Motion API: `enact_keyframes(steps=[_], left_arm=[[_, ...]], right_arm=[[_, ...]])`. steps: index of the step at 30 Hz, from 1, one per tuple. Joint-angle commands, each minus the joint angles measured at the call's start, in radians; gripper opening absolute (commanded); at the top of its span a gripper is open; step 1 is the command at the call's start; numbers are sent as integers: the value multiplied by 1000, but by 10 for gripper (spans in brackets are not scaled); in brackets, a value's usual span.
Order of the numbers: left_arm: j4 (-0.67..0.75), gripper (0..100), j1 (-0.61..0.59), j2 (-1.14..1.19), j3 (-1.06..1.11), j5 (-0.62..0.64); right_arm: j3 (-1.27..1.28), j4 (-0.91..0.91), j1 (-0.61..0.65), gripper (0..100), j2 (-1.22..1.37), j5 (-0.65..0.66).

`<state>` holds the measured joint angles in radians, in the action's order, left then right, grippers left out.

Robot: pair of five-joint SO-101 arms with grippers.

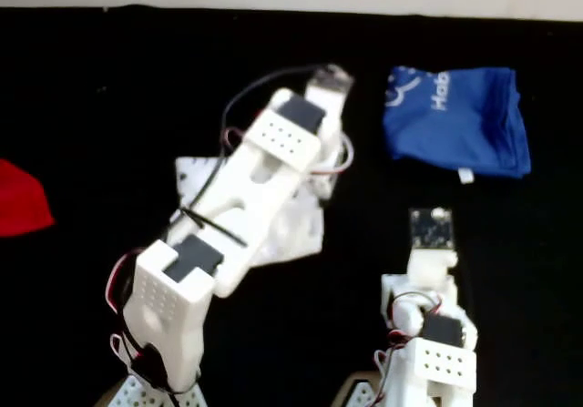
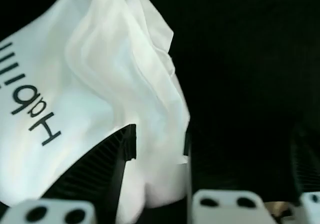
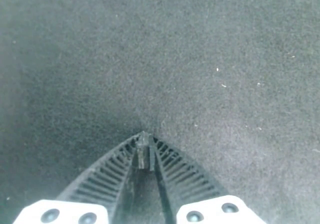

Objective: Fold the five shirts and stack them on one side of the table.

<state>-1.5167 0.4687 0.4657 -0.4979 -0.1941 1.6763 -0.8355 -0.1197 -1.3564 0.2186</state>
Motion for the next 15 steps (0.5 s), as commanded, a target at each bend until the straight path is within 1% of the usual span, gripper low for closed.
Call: enact_keyframes(steps=[1,3,5,6,8,9,11,15], left_arm=[[-114,185,-51,-8,-183,11],[-192,185,-113,-4,-249,-23],[-252,167,-180,-1,-254,-43],[-256,131,-208,-1,-223,-41],[-250,13,-228,-1,-139,-41],[-250,5,-226,-1,-96,-41],[-229,38,-183,1,-5,-44],[-80,21,-88,1,139,-43]], right_arm=[[39,-4,-15,7,-15,0],[39,-4,-15,7,-15,0],[39,-4,-15,7,-15,0],[39,-4,-15,7,-15,0],[39,-4,-15,7,-15,0],[39,-4,-15,7,-15,-2],[39,-4,-15,7,-16,-2],[39,-4,-13,7,-16,-2]])
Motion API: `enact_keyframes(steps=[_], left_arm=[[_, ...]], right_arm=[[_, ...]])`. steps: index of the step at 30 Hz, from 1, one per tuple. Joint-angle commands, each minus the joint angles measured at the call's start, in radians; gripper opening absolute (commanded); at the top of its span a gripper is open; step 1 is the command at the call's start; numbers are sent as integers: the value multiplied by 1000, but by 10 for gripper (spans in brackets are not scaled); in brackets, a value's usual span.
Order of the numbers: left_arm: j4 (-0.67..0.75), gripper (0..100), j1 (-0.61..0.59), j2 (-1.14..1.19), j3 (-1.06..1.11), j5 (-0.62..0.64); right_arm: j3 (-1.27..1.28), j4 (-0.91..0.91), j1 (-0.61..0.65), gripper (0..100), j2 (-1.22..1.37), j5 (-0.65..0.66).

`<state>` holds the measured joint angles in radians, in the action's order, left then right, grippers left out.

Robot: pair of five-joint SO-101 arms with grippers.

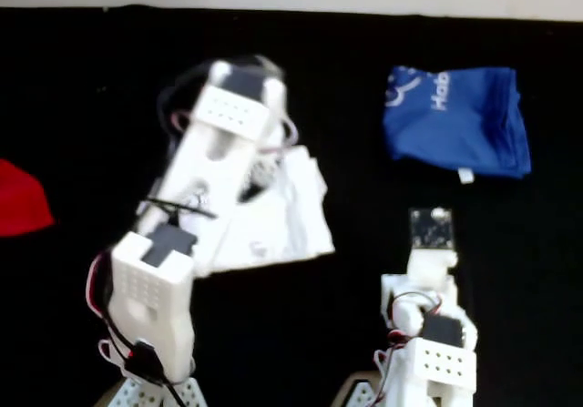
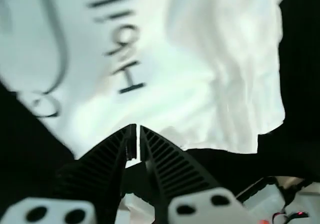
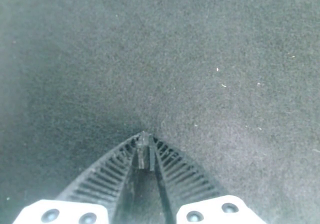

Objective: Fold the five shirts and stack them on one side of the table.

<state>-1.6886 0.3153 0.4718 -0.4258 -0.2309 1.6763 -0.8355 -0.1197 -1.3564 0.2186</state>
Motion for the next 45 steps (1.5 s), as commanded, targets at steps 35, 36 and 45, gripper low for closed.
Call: enact_keyframes(steps=[35,36,45], left_arm=[[304,20,139,397,-470,95],[305,20,154,398,-501,95],[252,20,157,394,-661,94]], right_arm=[[39,-4,-13,7,-18,-5],[39,-4,-13,7,-18,-5],[39,-4,-13,7,-18,-5]])
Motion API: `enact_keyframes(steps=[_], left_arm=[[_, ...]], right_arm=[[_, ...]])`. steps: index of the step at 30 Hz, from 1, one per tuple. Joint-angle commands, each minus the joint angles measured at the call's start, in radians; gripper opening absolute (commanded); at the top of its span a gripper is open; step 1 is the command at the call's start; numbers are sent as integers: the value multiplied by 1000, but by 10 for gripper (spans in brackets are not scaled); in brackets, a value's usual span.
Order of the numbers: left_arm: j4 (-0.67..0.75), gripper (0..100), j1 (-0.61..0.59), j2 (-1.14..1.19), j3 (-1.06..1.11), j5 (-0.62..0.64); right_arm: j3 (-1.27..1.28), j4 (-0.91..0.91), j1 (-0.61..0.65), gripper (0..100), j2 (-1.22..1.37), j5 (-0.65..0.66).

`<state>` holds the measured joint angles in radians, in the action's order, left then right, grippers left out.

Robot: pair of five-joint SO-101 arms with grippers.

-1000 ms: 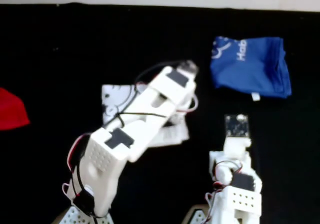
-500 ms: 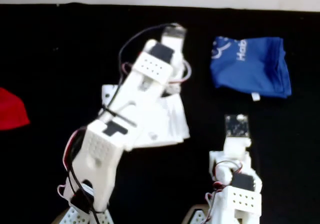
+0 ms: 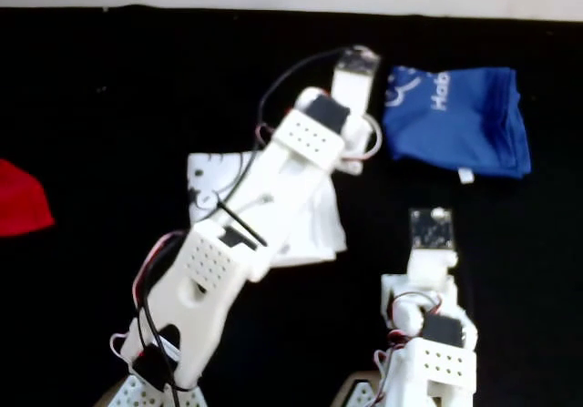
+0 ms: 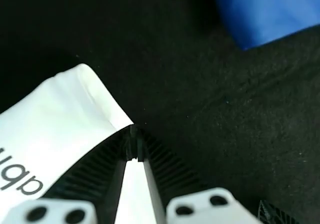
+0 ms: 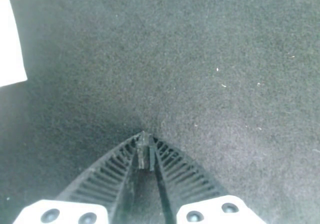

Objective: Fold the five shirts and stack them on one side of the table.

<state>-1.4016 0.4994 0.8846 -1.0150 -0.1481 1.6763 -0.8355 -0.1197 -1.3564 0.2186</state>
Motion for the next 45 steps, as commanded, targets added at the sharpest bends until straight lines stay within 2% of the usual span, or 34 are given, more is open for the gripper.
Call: enact_keyframes(steps=[1,5,7,10,15,19,22,27,34,37,40,45], left_arm=[[-77,20,-53,-19,-104,11],[-316,20,-199,-13,-234,8],[-374,20,-285,-10,-245,8],[-373,20,-394,-10,-177,8],[-370,20,-495,-8,16,5],[-230,20,-558,-10,139,5],[-166,20,-590,-10,154,6],[-176,20,-607,-18,151,8],[-356,20,-591,-19,1,14],[-371,20,-602,-56,-18,40],[-373,20,-613,-189,96,57],[-367,20,-613,-532,495,49]], right_arm=[[39,-4,-13,7,-18,-5],[39,-4,-13,7,-18,-5],[39,-4,-13,7,-18,-5],[39,-4,-13,7,-18,-5],[39,-4,-13,7,-19,-5],[39,-4,-13,7,-19,-3],[39,-4,-13,7,-19,-3],[39,-4,-13,7,-19,-3],[39,-4,-13,7,-19,-3],[39,-4,-13,7,-19,-2],[39,-4,-13,7,-19,-2],[39,-4,-13,7,-19,-2]])
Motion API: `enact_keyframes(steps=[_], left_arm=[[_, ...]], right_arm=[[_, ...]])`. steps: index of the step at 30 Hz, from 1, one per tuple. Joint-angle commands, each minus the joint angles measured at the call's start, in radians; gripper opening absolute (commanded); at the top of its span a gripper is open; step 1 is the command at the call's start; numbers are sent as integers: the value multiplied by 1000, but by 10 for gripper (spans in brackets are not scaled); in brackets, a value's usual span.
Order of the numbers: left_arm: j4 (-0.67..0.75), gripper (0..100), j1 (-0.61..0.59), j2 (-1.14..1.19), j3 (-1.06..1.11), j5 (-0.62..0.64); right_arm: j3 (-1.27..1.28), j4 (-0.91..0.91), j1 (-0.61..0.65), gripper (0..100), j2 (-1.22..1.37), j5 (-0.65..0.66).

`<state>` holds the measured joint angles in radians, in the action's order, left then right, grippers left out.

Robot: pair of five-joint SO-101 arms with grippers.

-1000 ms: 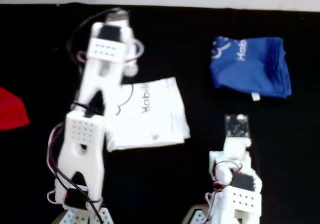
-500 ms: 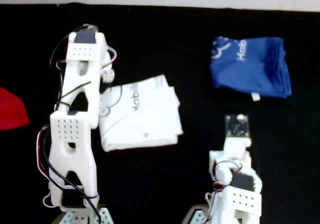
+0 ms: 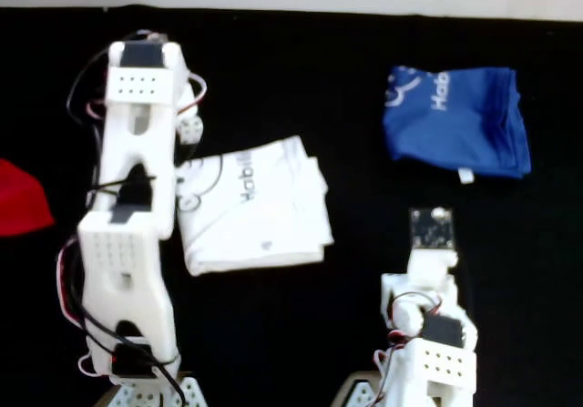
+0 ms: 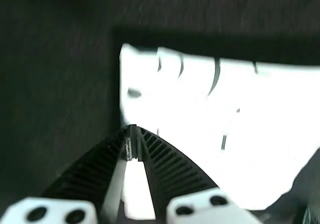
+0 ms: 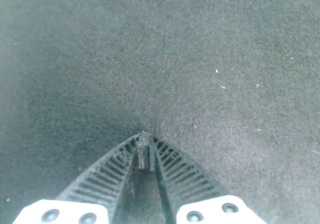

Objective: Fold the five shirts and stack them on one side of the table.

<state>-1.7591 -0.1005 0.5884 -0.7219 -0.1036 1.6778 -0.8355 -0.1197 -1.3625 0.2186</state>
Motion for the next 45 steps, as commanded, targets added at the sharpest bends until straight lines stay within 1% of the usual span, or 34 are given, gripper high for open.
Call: enact_keyframes(steps=[1,7,14,18,22,23,25,27,29,32,34,37,38,40,42,43,45], left_arm=[[12,20,-18,-294,277,5],[218,20,-114,-576,780,5],[531,20,-242,-791,1303,2],[646,20,-262,-923,1557,-55],[783,20,-263,-1026,1762,-89],[809,20,-263,-1050,1805,-87],[844,20,-263,-1089,1877,-87],[853,20,-265,-1125,1929,-87],[853,20,-265,-1167,1957,-87],[885,20,-265,-1227,2006,-89],[898,21,-265,-1265,2032,-89],[901,21,-265,-1316,2046,-92],[902,21,-268,-1333,2046,-110],[905,21,-295,-1349,2048,-163],[962,21,-331,-1356,2084,-183],[994,21,-335,-1362,2104,-181],[1003,21,-334,-1362,2097,-181]], right_arm=[[38,-4,-13,7,-13,-3],[38,-4,-13,9,-13,-5],[38,1,-13,9,-13,-5],[38,1,-13,9,-13,-2],[27,-12,-12,9,-8,3],[18,-22,-12,10,-13,28],[-4,-58,-25,15,-8,137],[-16,-108,-51,16,-8,201],[-50,-163,-93,16,-13,230],[-193,-266,-128,16,-8,259],[-320,-346,-125,16,-7,269],[-486,-433,-79,16,8,304],[-522,-453,-56,16,31,313],[-588,-481,-19,16,110,310],[-659,-489,15,16,219,293],[-697,-486,33,16,283,261],[-797,-487,90,16,418,184]])
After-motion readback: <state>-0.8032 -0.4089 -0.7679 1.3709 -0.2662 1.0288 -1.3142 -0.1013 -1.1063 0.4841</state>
